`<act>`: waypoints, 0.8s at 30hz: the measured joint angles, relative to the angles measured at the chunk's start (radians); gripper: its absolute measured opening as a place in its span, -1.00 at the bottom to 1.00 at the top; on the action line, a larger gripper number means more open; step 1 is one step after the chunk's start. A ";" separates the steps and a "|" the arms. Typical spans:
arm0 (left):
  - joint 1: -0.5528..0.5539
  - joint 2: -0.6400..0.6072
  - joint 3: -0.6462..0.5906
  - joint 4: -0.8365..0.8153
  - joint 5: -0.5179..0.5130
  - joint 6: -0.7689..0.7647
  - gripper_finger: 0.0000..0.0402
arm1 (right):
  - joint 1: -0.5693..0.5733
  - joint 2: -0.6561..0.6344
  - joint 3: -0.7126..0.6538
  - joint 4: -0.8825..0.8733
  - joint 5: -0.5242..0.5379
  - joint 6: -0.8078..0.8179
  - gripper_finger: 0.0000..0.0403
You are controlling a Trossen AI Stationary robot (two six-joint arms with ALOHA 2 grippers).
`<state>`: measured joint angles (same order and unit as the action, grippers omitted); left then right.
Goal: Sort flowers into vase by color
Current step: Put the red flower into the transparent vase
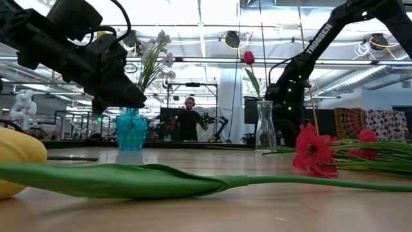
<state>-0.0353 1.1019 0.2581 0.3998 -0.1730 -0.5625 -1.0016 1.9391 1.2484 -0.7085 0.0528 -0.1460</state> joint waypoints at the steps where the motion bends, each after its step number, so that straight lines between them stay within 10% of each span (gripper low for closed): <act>1: 0.000 0.000 0.000 0.000 0.000 0.000 -0.43 | 0.000 0.000 0.000 -0.016 0.000 0.006 -0.28; 8: 0.000 0.000 0.000 0.001 0.000 0.000 -0.43 | 0.000 -0.001 0.000 -0.085 0.001 0.034 -0.38; 15: 0.000 0.000 0.000 0.001 0.000 0.000 -0.43 | 0.000 -0.002 0.000 -0.128 0.001 0.101 -0.93; 24: 0.000 0.000 0.000 0.001 0.000 0.000 -0.43 | 0.045 -0.068 -0.006 -0.353 0.154 0.282 -0.98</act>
<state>-0.0353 1.1019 0.2581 0.4011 -0.1730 -0.5629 -0.9568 1.8708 1.2427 -1.0618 0.2066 0.1356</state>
